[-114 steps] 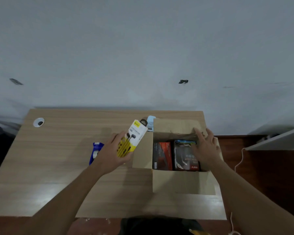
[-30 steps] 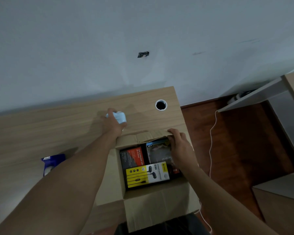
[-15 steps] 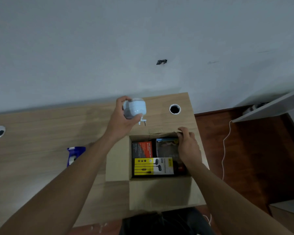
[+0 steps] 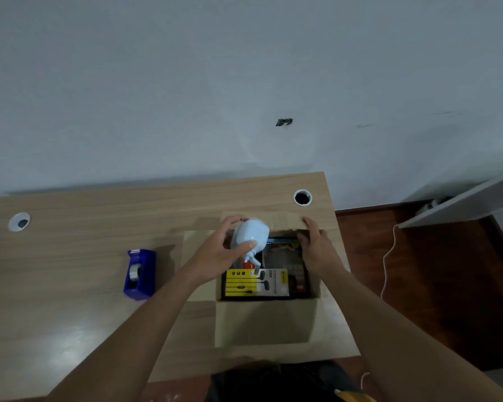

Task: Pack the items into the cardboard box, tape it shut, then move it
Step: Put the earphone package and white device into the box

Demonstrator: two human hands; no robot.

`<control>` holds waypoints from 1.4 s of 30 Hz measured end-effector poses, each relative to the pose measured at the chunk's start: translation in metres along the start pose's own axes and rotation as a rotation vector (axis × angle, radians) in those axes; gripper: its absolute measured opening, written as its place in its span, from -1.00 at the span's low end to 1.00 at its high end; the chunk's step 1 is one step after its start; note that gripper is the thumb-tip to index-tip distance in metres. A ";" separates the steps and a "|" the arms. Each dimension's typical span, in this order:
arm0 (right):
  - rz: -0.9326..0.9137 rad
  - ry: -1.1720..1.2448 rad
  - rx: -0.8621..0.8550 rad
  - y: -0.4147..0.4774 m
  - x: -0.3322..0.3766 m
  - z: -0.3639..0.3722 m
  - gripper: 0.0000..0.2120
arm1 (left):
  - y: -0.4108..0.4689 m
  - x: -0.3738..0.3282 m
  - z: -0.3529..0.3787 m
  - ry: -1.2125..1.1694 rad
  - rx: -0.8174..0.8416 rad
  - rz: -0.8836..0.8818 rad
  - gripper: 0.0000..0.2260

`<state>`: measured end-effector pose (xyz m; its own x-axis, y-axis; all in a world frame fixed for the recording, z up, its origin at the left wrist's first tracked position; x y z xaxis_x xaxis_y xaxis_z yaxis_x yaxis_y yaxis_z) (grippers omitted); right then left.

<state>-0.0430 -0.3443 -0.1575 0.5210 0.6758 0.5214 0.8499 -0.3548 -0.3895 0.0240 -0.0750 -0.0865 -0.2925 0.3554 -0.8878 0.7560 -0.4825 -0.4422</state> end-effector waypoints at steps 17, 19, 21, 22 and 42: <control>-0.016 0.032 0.093 -0.014 -0.017 -0.004 -0.35 | 0.027 0.050 0.036 0.383 -0.115 -0.296 -0.25; -0.024 0.036 0.101 -0.015 -0.019 -0.005 -0.36 | 0.031 0.058 0.038 0.397 -0.145 -0.313 -0.24; -0.035 0.039 0.104 -0.016 -0.022 -0.005 -0.36 | 0.033 0.065 0.039 0.382 -0.183 -0.308 -0.23; -0.035 0.042 0.108 -0.017 -0.022 -0.005 -0.36 | 0.033 0.067 0.040 0.373 -0.201 -0.298 -0.23; -0.080 0.069 0.082 -0.005 0.031 0.009 -0.19 | -0.006 0.042 -0.035 0.407 -0.408 -0.077 -0.57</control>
<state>-0.0317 -0.3159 -0.1463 0.4585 0.6530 0.6028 0.8812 -0.2460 -0.4037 0.0277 -0.0289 -0.1170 -0.1679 0.6950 -0.6991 0.9298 -0.1240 -0.3466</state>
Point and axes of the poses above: each hand's wrist, its own y-axis towards the middle knuckle, its own z-axis out of the palm, x = y × z, the point moved 5 cm from there along y, towards the middle knuckle, and after that the axes turned 6 degrees about -y, right-handed, at the moved point
